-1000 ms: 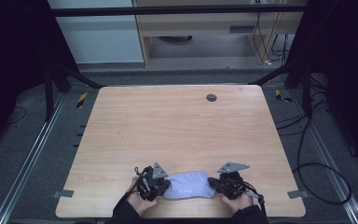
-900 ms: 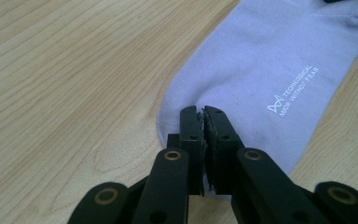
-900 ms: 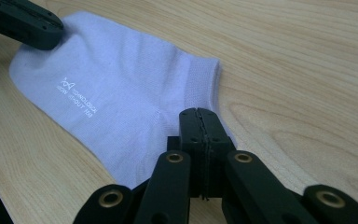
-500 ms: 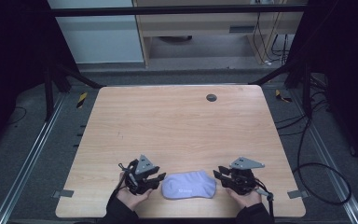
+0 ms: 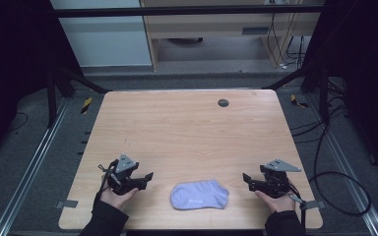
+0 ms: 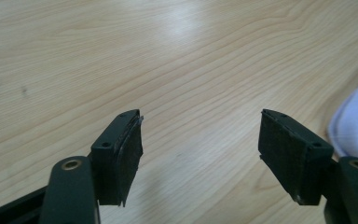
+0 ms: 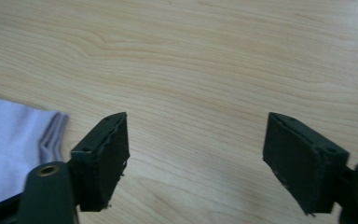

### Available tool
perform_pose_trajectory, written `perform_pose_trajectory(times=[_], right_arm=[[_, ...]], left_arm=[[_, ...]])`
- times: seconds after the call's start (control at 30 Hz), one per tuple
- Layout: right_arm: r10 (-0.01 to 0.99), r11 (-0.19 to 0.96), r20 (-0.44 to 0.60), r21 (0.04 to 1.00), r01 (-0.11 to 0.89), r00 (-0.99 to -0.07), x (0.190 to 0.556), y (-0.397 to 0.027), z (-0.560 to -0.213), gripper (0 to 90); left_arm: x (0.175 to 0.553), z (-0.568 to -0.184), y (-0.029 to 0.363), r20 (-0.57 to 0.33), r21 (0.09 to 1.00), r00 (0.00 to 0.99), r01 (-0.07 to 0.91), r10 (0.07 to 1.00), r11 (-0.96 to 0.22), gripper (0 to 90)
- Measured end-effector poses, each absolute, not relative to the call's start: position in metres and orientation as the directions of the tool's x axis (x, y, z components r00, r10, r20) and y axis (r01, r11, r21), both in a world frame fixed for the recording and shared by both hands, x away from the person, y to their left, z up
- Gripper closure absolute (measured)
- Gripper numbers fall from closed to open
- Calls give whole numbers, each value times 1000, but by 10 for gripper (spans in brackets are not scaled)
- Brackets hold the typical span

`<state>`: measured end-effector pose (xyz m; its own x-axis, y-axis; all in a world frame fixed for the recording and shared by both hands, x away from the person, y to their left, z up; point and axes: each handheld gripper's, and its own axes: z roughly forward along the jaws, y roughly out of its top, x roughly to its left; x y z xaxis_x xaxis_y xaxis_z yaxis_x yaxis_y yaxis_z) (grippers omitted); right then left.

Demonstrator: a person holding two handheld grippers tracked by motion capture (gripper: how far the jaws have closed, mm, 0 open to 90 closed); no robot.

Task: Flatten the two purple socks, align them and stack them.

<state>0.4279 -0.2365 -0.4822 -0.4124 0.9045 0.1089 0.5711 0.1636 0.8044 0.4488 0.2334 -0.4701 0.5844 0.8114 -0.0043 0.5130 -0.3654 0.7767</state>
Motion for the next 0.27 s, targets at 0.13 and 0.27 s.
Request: perform_pose_trajectory(times=[0.13, 0.27], right_arm=[[911, 159, 108, 798, 582, -397, 430, -246, -485, 178], [918, 163, 93, 798, 580, -385, 432, -255, -489, 154]], left_arm=[[451, -472, 247, -7, 780, 556, 524, 831, -343, 269], [453, -472, 258, -6, 781, 534, 531, 845, -330, 263]])
